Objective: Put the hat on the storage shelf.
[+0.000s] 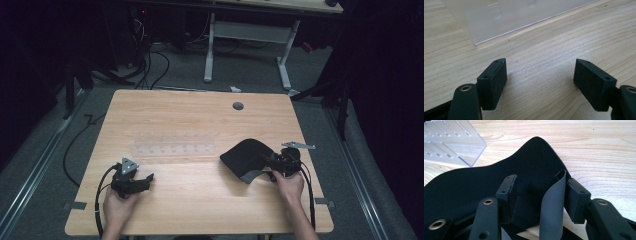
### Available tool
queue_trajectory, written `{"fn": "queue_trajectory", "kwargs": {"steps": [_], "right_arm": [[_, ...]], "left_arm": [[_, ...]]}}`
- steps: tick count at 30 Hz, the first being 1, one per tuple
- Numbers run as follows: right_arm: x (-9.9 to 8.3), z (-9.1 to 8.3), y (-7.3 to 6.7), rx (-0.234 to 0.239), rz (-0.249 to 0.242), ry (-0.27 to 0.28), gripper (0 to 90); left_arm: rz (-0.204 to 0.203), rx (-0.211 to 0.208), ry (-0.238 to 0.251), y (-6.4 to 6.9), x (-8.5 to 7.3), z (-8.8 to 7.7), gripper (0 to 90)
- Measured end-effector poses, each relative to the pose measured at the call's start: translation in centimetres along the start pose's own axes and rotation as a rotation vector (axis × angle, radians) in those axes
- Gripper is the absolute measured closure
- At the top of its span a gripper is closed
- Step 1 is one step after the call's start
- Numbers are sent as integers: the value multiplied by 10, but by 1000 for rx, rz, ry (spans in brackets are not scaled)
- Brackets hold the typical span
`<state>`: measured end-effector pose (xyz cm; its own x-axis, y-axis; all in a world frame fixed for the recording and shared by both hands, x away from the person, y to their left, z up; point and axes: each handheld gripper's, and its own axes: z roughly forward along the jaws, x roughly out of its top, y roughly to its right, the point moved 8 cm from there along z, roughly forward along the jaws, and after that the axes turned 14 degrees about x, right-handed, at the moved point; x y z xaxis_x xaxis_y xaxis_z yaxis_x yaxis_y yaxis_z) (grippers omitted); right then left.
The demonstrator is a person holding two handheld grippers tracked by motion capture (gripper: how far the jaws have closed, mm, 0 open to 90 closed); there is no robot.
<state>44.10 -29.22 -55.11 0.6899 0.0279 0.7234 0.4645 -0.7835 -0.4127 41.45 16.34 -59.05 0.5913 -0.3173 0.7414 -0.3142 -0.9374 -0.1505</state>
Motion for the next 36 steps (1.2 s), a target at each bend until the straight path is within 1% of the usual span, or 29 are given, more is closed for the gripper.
{"fn": "queue_trajectory", "kwargs": {"steps": [3, 5, 6, 7, 9, 13, 14, 17, 23, 24, 28, 31, 32, 36], "right_arm": [[-1, 2, 1, 15, 16, -1, 511], [0, 3, 1, 21, 16, 0, 519], [-1, 4, 1, 35, 23, 1, 528], [-1, 4, 1, 35, 23, 1, 528], [-1, 6, 1, 53, 38, -1, 552], [-2, 7, 1, 60, 37, -2, 582], [-1, 7, 1, 67, 36, 5, 611], [-1, 6, 1, 70, 33, 6, 637], [-2, 4, 1, 93, 32, -1, 721], [-2, 4, 1, 104, 32, -2, 741], [-2, 3, 0, 116, 33, 1, 768], [-3, 3, -1, 133, 30, 3, 796], [-3, 1, -2, 147, 24, 7, 813], [-3, -1, -3, 163, 23, 11, 831]], "left_arm": [[0, 0, 0, 0, 0, 0, 273], [0, 0, 0, 0, 0, 0, 273], [0, 0, 0, 0, 0, 0, 273], [0, 1, 0, 0, 0, 0, 273], [1, 1, -2, 0, 0, 0, 273], [1, 1, -2, 0, 0, 0, 273], [1, 1, -1, 0, 0, 0, 273], [1, 0, 0, 0, 0, 0, 273], [0, 0, 0, 0, 0, 0, 273], [1, 0, 0, 0, 0, 0, 273], [1, 0, 0, 0, 0, 0, 273], [0, 0, 0, 0, 0, 0, 273], [0, 0, 0, 0, 0, 0, 273], [1, 0, 0, 0, 0, 0, 273]]}}
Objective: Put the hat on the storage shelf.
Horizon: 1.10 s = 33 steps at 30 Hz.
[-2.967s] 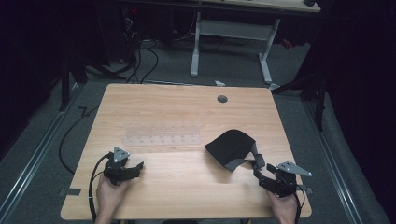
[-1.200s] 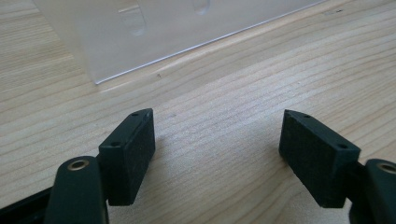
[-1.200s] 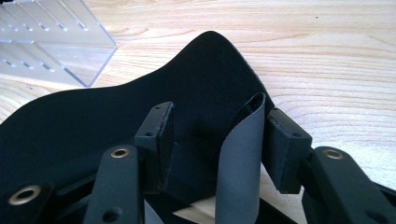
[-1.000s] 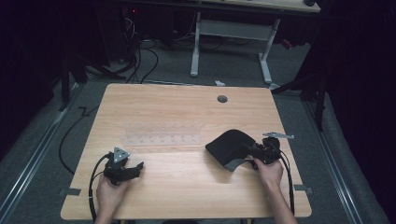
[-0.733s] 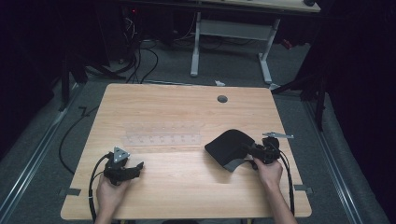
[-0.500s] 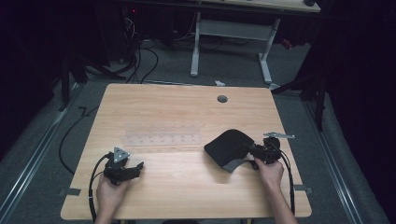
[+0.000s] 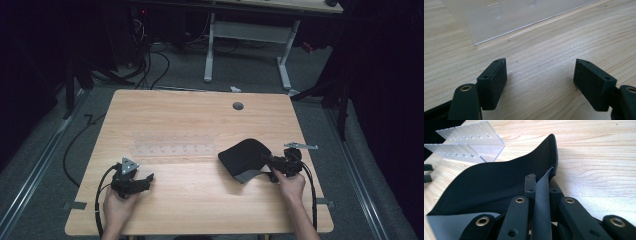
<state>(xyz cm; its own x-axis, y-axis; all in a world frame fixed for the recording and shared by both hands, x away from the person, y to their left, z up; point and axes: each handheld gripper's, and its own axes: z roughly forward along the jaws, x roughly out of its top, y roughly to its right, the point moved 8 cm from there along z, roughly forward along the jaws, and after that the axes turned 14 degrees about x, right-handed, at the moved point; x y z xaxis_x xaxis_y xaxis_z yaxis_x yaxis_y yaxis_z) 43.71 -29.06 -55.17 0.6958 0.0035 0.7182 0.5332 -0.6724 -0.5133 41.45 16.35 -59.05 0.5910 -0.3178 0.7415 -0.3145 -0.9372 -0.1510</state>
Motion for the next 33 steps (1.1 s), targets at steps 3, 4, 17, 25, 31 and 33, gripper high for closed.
{"fn": "queue_trajectory", "kwargs": {"steps": [3, 4, 17, 25, 31, 33], "right_arm": [[-1, -2, -1, 22, -1, 9, 842], [-1, -2, -1, 22, -1, 9, 842], [-1, -11, -9, 49, 7, 28, 854], [-1, -19, -13, 38, 14, 43, 856], [-2, -29, -22, 7, -21, 43, 857], [-3, -32, -24, -1, -31, 38, 857]], "left_arm": [[0, 0, 0, 0, 0, 0, 273], [0, 0, 0, 0, 0, 0, 273], [2, -2, 1, 0, 0, 0, 273], [2, -4, 2, 0, 0, 0, 273], [10, -17, 2, 2, 0, -1, 274], [11, -19, 2, 2, 0, -1, 274]]}}
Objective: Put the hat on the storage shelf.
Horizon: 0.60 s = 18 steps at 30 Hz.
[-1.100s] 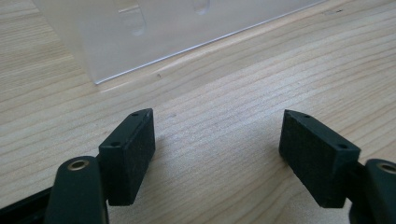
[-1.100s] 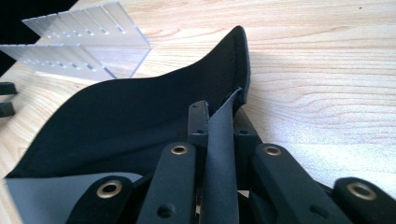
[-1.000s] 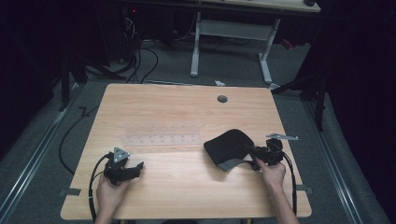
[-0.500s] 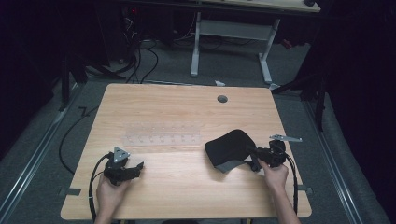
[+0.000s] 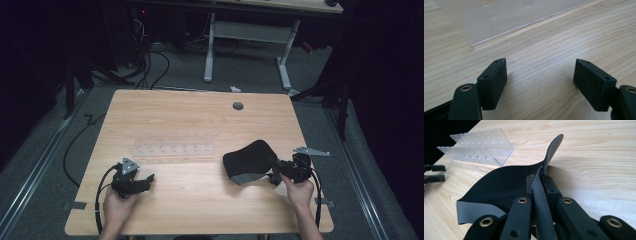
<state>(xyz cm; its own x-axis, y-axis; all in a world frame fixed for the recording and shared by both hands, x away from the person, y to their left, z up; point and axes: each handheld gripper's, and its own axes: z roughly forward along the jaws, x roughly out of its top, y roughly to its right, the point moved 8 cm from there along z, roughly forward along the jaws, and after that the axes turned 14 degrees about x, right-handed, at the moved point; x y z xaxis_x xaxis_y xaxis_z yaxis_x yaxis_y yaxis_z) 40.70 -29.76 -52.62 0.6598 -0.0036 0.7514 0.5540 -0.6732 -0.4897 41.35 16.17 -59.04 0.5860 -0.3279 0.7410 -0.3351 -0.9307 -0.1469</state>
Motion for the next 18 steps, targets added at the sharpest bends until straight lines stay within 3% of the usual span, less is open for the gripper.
{"fn": "queue_trajectory", "kwargs": {"steps": [18], "right_arm": [[-6, -16, -22, 10, -5, 12, 858]], "left_arm": [[5, 4, -18, 1, 0, 2, 175]]}}
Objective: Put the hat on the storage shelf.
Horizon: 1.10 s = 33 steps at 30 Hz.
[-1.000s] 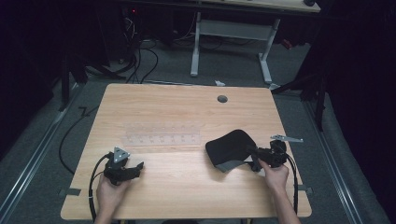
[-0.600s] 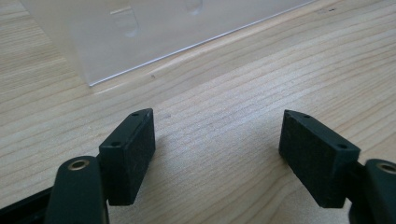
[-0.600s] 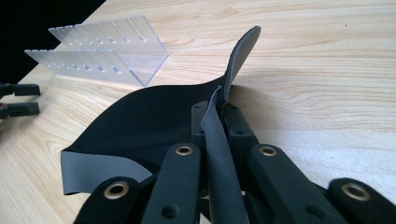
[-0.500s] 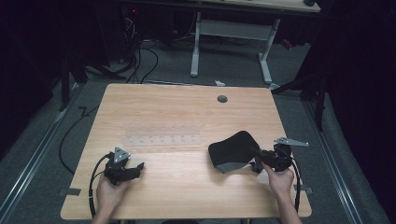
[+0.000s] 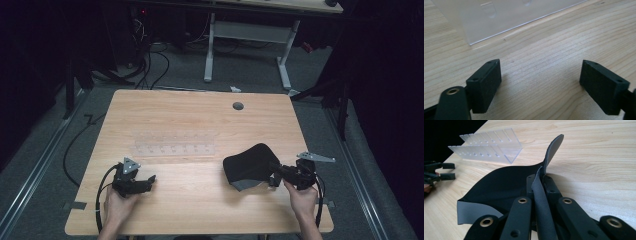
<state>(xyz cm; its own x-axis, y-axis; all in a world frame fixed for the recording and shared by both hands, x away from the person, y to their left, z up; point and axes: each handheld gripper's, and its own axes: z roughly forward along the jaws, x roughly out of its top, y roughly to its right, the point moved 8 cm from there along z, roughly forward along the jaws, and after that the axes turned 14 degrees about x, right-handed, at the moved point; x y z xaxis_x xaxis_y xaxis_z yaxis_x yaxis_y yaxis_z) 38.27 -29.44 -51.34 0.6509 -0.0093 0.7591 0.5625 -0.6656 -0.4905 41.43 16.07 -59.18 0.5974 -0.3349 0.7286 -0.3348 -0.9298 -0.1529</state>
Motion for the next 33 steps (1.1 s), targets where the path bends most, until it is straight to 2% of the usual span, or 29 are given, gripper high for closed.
{"fn": "queue_trajectory", "kwargs": {"steps": [11, 19, 25, 33], "right_arm": [[-1, -3, -16, 28, -1, 12, 858], [1, 1, -29, 57, -9, 8, 858], [4, 3, -37, 81, -12, 5, 858], [8, 8, -46, 112, -16, 5, 858]], "left_arm": [[16, -15, 7, 3, 0, -2, 197], [21, -57, 33, 9, 3, -8, 204], [41, -109, 51, 21, 6, -17, 211], [100, -160, 124, 43, 22, -34, 211]]}}
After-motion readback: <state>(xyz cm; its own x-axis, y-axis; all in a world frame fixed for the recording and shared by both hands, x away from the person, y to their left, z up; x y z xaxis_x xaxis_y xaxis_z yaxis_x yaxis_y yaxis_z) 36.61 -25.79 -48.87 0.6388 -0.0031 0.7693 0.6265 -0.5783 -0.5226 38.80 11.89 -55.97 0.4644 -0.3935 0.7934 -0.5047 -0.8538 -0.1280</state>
